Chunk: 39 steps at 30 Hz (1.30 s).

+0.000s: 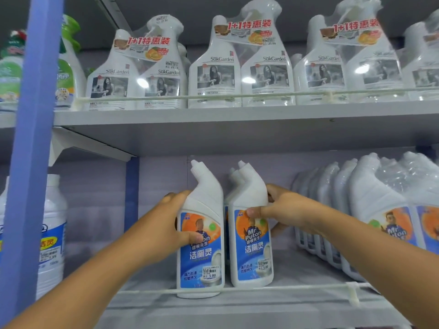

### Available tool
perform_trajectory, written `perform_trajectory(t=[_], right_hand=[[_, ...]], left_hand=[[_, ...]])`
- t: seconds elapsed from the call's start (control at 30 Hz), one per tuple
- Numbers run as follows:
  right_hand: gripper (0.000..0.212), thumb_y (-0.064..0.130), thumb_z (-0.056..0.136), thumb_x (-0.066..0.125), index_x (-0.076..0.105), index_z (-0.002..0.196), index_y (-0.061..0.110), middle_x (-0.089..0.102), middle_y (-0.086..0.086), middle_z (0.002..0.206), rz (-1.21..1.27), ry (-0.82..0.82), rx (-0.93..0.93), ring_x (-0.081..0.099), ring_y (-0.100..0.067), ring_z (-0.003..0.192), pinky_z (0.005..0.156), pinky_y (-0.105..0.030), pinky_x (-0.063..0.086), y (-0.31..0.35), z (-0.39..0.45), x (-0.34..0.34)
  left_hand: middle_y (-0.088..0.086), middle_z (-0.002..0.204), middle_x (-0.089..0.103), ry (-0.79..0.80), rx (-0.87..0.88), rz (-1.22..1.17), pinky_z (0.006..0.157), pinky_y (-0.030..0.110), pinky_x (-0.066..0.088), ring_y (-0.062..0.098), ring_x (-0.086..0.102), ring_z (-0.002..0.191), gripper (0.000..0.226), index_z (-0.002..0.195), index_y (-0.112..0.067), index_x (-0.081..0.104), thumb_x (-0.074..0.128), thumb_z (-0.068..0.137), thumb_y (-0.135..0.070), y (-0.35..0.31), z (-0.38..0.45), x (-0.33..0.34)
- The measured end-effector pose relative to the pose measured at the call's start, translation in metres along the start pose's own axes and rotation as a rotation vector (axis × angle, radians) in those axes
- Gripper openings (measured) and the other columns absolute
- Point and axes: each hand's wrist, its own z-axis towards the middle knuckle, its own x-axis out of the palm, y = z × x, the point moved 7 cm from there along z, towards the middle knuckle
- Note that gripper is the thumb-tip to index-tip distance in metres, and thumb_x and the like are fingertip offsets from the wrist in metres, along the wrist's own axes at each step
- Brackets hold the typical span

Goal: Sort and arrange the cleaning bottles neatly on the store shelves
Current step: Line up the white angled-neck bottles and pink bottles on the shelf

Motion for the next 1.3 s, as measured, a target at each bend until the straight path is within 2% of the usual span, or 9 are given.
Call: perform_trajectory(t=[0.2,0.47,0.57,0.7,0.87,1.07,1.13,1.23,1.3], right_hand=[[0.046,0.029,0.080,0.086,0.057,0.115,0.023,0.077,-0.001,0.103,-0.025,-0.099,0.066,0.078,-0.021,0.086,0.071,-0.049,0.065,-0.007,0.016,0.005],[0.054,0.039,0.075,0.087,0.052,0.113,0.025,0.070,0.005,0.102,-0.229,-0.217,0.063,0.073,-0.013,0.084,0.072,-0.038,0.065,-0.014,0.033,0.007],[0.053,0.041,0.077,0.086,0.052,0.115,0.026,0.070,0.008,0.102,-0.219,-0.203,0.048,0.072,-0.011,0.086,0.073,-0.035,0.064,-0.018,0.035,0.006],[0.049,0.037,0.078,0.085,0.055,0.115,0.025,0.074,0.004,0.102,-0.168,-0.172,0.030,0.075,-0.015,0.087,0.075,-0.041,0.065,-0.021,0.034,0.005],[0.045,0.031,0.081,0.084,0.055,0.115,0.026,0.074,0.003,0.103,-0.089,-0.152,0.026,0.077,-0.016,0.085,0.075,-0.041,0.065,-0.025,0.035,0.006],[0.046,0.032,0.084,0.082,0.052,0.118,0.029,0.071,0.006,0.106,-0.062,-0.145,0.023,0.076,-0.013,0.087,0.075,-0.037,0.065,-0.031,0.039,0.009],[0.049,0.034,0.084,0.081,0.049,0.121,0.030,0.070,0.009,0.104,-0.079,-0.152,0.029,0.074,-0.010,0.087,0.070,-0.029,0.063,-0.031,0.037,0.012],[0.047,0.048,0.088,0.072,0.048,0.124,0.029,0.067,0.011,0.105,-0.098,-0.180,0.024,0.070,-0.006,0.089,0.066,-0.022,0.057,-0.032,0.031,0.013],[0.056,0.066,0.090,0.056,0.048,0.128,0.026,0.066,0.006,0.112,-0.013,-0.278,0.029,0.069,-0.012,0.096,0.082,-0.032,0.060,-0.036,0.037,0.004]], left_hand=[[-0.022,0.124,0.045,0.023,-0.016,-0.006,0.077,0.021,0.062,0.006,0.065,0.098,0.077,0.137,-0.046,0.040,0.086,0.076,-0.037,0.008,0.013,0.011],[-0.019,0.126,0.039,0.014,-0.009,-0.015,0.075,0.019,0.060,0.005,0.065,0.098,0.078,0.140,-0.045,0.039,0.086,0.078,-0.036,0.015,0.022,0.017],[-0.019,0.125,0.040,0.007,-0.008,-0.024,0.073,0.018,0.060,0.005,0.065,0.097,0.078,0.140,-0.046,0.038,0.086,0.078,-0.035,0.016,0.022,0.018],[-0.022,0.122,0.041,0.008,-0.006,-0.048,0.071,0.018,0.060,0.005,0.065,0.097,0.079,0.139,-0.048,0.037,0.086,0.078,-0.036,0.018,0.021,0.019],[-0.027,0.117,0.041,0.009,-0.007,-0.087,0.066,0.016,0.059,0.006,0.066,0.096,0.077,0.132,-0.053,0.036,0.086,0.077,-0.034,0.020,0.021,0.021],[-0.029,0.116,0.040,-0.003,-0.009,-0.094,0.063,0.013,0.057,0.006,0.065,0.095,0.071,0.123,-0.057,0.033,0.084,0.079,-0.034,0.021,0.022,0.023],[-0.029,0.117,0.040,-0.001,-0.007,-0.079,0.063,0.013,0.057,0.007,0.065,0.096,0.071,0.125,-0.057,0.034,0.084,0.079,-0.036,0.020,0.020,0.022],[-0.025,0.122,0.045,-0.097,-0.030,-0.146,0.066,0.018,0.058,0.010,0.065,0.096,0.061,0.129,-0.053,0.042,0.076,0.077,-0.054,0.025,0.016,0.011],[-0.014,0.131,0.056,-0.231,-0.158,-0.345,0.087,0.034,0.060,0.013,0.066,0.104,0.072,0.135,-0.041,0.051,0.055,0.074,-0.080,0.043,0.021,0.000]])
